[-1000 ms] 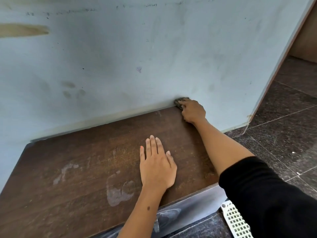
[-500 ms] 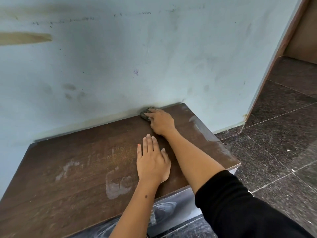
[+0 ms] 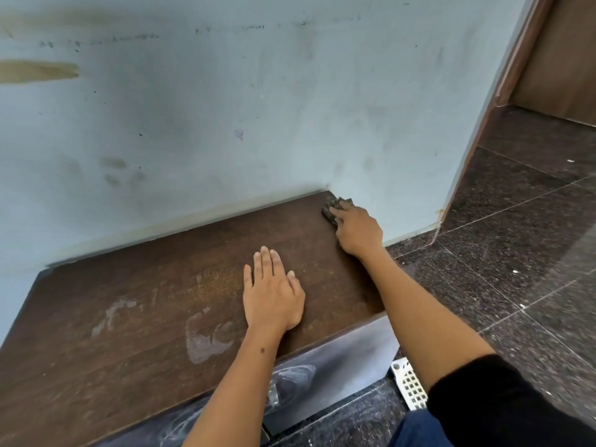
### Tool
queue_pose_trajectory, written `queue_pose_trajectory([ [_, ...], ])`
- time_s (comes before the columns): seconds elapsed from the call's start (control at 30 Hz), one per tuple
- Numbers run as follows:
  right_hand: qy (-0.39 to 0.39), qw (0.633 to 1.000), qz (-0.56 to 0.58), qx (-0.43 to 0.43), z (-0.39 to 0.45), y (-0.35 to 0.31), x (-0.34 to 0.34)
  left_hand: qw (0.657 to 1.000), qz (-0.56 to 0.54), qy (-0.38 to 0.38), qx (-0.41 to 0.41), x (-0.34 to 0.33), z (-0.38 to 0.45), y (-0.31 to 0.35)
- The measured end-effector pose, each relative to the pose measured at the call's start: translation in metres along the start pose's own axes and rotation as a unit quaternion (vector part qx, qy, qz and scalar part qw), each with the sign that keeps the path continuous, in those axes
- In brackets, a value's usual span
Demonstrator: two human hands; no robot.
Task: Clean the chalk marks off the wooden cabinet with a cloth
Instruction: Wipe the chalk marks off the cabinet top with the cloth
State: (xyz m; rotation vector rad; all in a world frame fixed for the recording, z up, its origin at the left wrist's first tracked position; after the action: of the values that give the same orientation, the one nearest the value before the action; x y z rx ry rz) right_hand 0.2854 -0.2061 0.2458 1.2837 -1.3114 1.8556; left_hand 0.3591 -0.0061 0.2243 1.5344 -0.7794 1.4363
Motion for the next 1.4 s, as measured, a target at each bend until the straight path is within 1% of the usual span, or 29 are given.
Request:
queue_pose_trajectory([
  [0.13,0.024,1.000,-0.012,-0.004,-0.059,0.027,0.018,1.000,-0.005,0.003,-0.002,0.002,-0.002,0.000],
  [0.27,0.065,0.996,-0.016,-0.054,-0.113,0.055,0.031,1.000,-0.009,0.007,-0.002,0.002,-0.004,0.001],
  [0.33,0.066,0.995,-0.015,-0.070,-0.121,0.059,0.033,1.000,-0.011,0.010,-0.001,0.003,-0.005,0.001],
  [0.43,0.053,0.997,-0.019,-0.061,-0.103,0.051,0.028,1.000,-0.009,0.022,-0.002,0.004,-0.003,0.001],
  [0.63,-0.007,1.000,-0.003,-0.007,-0.022,0.013,0.007,0.999,0.003,0.033,-0.004,0.002,-0.001,-0.001],
  [0.83,-0.021,0.999,-0.019,0.023,0.042,-0.033,-0.013,0.999,0.033,0.040,0.002,0.000,0.001,-0.001],
  [0.97,-0.032,0.998,-0.026,0.037,0.051,-0.041,-0.019,0.999,0.027,0.030,0.004,0.000,0.001,-0.002],
  [1.1,-0.009,0.998,-0.020,0.053,0.012,-0.028,-0.006,1.000,0.009,0.029,0.004,0.003,0.000,-0.001],
  [1.23,0.012,0.999,-0.021,0.048,-0.046,0.003,0.012,1.000,-0.009,0.020,-0.002,0.004,-0.004,0.001],
  [1.33,0.002,0.999,-0.027,0.022,-0.085,0.031,0.023,1.000,-0.012,0.001,-0.012,0.004,-0.010,0.003],
  [1.4,0.015,0.998,-0.058,0.002,-0.107,0.049,0.030,1.000,-0.015,-0.006,-0.018,0.004,-0.019,0.004],
])
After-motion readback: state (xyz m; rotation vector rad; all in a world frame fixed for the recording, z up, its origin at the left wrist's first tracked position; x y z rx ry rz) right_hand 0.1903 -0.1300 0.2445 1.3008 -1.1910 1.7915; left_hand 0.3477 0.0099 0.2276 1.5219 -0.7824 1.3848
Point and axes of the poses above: each hand's wrist, its own z-axis towards the middle knuckle, its own x-axis out of the back of the hand, y = z × x, the point moved 9 cm from there along z, towards the middle knuckle, and after that the axes turned 13 degrees about -x, right-handed, at the moved point
